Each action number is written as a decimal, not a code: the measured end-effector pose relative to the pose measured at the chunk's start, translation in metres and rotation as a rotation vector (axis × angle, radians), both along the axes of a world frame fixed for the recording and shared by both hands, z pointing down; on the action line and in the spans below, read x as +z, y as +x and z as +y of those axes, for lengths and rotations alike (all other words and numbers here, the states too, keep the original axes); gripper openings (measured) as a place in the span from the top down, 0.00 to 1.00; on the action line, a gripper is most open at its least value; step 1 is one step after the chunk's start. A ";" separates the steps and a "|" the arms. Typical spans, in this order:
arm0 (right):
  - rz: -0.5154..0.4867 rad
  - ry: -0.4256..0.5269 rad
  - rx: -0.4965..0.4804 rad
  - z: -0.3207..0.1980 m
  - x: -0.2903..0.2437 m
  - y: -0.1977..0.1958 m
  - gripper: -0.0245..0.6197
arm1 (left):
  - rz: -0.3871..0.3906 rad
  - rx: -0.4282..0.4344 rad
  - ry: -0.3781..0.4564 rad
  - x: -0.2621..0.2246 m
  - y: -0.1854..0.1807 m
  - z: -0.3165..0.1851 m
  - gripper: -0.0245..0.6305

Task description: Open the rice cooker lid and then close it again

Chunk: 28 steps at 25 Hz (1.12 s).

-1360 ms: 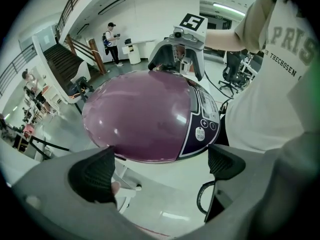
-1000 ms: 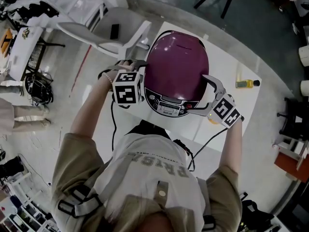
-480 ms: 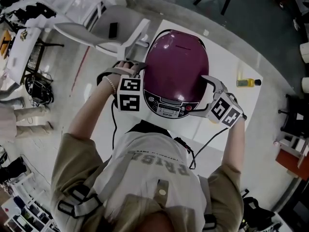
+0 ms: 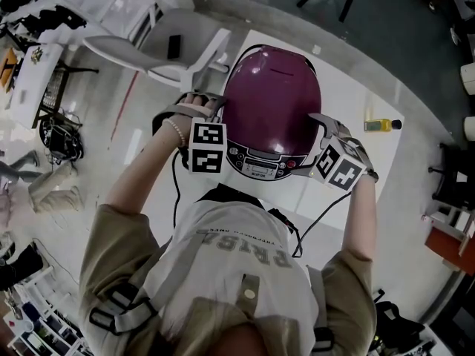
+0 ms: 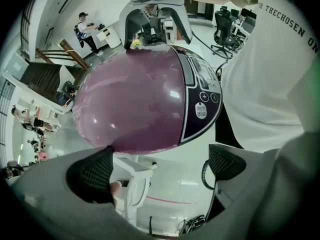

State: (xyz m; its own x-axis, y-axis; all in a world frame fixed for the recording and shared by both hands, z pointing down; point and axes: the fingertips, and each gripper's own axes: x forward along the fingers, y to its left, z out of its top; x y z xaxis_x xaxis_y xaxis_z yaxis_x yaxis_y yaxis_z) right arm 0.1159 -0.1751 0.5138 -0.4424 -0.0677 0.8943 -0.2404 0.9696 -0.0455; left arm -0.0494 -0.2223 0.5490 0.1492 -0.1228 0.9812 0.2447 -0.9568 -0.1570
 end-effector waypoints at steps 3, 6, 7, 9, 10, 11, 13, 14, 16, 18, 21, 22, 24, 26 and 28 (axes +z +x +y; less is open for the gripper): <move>-0.002 0.010 -0.005 0.002 0.001 0.000 0.06 | 0.005 0.000 0.000 0.001 0.000 0.002 0.05; -0.019 0.028 -0.013 0.001 0.001 0.001 0.06 | 0.030 -0.005 -0.021 -0.001 0.001 0.002 0.05; -0.033 0.035 -0.011 0.001 0.001 0.001 0.06 | 0.040 -0.008 -0.028 -0.001 0.001 0.002 0.05; -0.075 0.049 0.001 0.000 -0.002 -0.001 0.06 | 0.062 -0.020 -0.045 -0.002 0.001 0.004 0.05; -0.101 0.057 0.010 -0.001 -0.003 -0.002 0.06 | 0.074 -0.030 -0.055 -0.003 0.002 0.005 0.05; -0.130 0.064 0.022 -0.002 -0.005 -0.003 0.06 | 0.086 -0.043 -0.065 -0.004 0.002 0.005 0.05; -0.195 0.068 0.063 -0.004 -0.008 -0.005 0.06 | 0.104 -0.069 -0.070 -0.005 0.003 0.005 0.05; -0.231 0.068 0.091 -0.006 -0.010 -0.006 0.06 | 0.111 -0.080 -0.065 -0.006 0.003 0.004 0.05; -0.301 0.082 0.155 -0.008 -0.015 -0.006 0.06 | 0.145 -0.105 -0.058 -0.010 0.003 0.005 0.05; -0.378 0.124 0.210 -0.010 -0.025 -0.006 0.06 | 0.215 -0.142 -0.052 -0.020 0.007 0.005 0.05; -0.531 0.225 0.323 -0.014 -0.050 -0.003 0.06 | 0.350 -0.207 -0.028 -0.040 0.015 0.006 0.05; -0.580 0.268 0.370 -0.016 -0.059 0.000 0.06 | 0.400 -0.232 -0.016 -0.047 0.018 0.006 0.05; -0.660 0.360 0.473 -0.020 -0.075 0.009 0.06 | 0.516 -0.287 0.024 -0.063 0.025 0.005 0.05; -0.715 0.446 0.567 -0.023 -0.088 0.019 0.06 | 0.649 -0.341 0.098 -0.083 0.032 0.000 0.05; -0.753 0.517 0.636 -0.022 -0.099 0.024 0.07 | 0.765 -0.401 0.186 -0.102 0.037 -0.006 0.06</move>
